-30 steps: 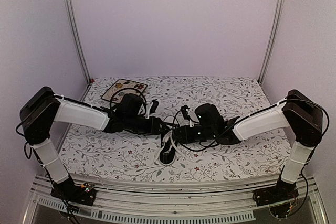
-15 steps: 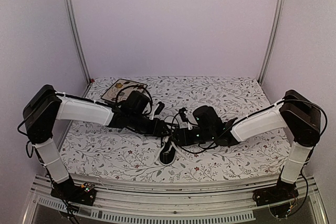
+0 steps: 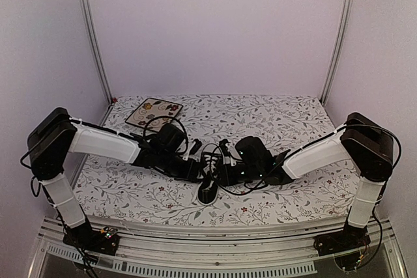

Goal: Tie the shoes

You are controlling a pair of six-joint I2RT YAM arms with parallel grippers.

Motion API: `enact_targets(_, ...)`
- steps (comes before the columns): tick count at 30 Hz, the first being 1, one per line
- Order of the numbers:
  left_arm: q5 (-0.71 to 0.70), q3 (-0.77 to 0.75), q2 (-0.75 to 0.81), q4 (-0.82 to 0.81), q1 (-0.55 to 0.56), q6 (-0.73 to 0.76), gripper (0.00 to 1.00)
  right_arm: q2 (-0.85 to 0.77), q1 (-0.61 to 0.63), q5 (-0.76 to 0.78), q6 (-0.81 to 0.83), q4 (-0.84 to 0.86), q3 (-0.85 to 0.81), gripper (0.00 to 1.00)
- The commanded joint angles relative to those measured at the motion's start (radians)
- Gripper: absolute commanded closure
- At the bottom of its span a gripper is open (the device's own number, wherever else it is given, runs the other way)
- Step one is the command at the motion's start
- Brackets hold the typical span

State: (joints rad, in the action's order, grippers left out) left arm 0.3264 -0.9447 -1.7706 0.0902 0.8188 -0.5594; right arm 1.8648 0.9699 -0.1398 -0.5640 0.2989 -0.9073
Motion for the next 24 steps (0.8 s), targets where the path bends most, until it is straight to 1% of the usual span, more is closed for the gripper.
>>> enact_targets(1, -0.026, 0.005, 0.07, -0.015, 0.011, -0.014, 0.43, 0.01, 0.006, 0.023, -0.005, -0.028, -0.019, 0.61)
enact_targets(3, -0.032, -0.006, 0.087, -0.023, 0.01, -0.017, 0.39, -0.003, 0.007, 0.028, -0.006, -0.032, -0.013, 0.59)
enact_targets(8, -0.039, -0.031, 0.098, -0.034, -0.008, -0.015, 0.38, -0.057, 0.007, 0.05, -0.014, -0.044, 0.006, 0.51)
enact_targets(10, -0.041, -0.04, 0.081, -0.027, -0.019, -0.015, 0.43, -0.071, 0.006, 0.059, -0.021, -0.052, 0.008, 0.5)
enact_targets(13, -0.043, -0.058, 0.048, -0.003, -0.04, -0.024, 0.56, -0.083, 0.005, 0.064, -0.033, -0.055, 0.013, 0.5)
enact_targets(15, -0.042, -0.064, 0.034, -0.004, -0.052, -0.028, 0.62, -0.087, 0.005, 0.065, -0.04, -0.054, 0.017, 0.5)
enact_targets(20, -0.03, -0.083, -0.001, -0.008, -0.071, -0.024, 0.67, -0.089, 0.005, 0.065, -0.049, -0.053, 0.024, 0.5)
enact_targets(24, -0.016, -0.101, -0.04, 0.018, -0.081, -0.023, 0.68, -0.097, 0.005, 0.069, -0.057, -0.053, 0.034, 0.5)
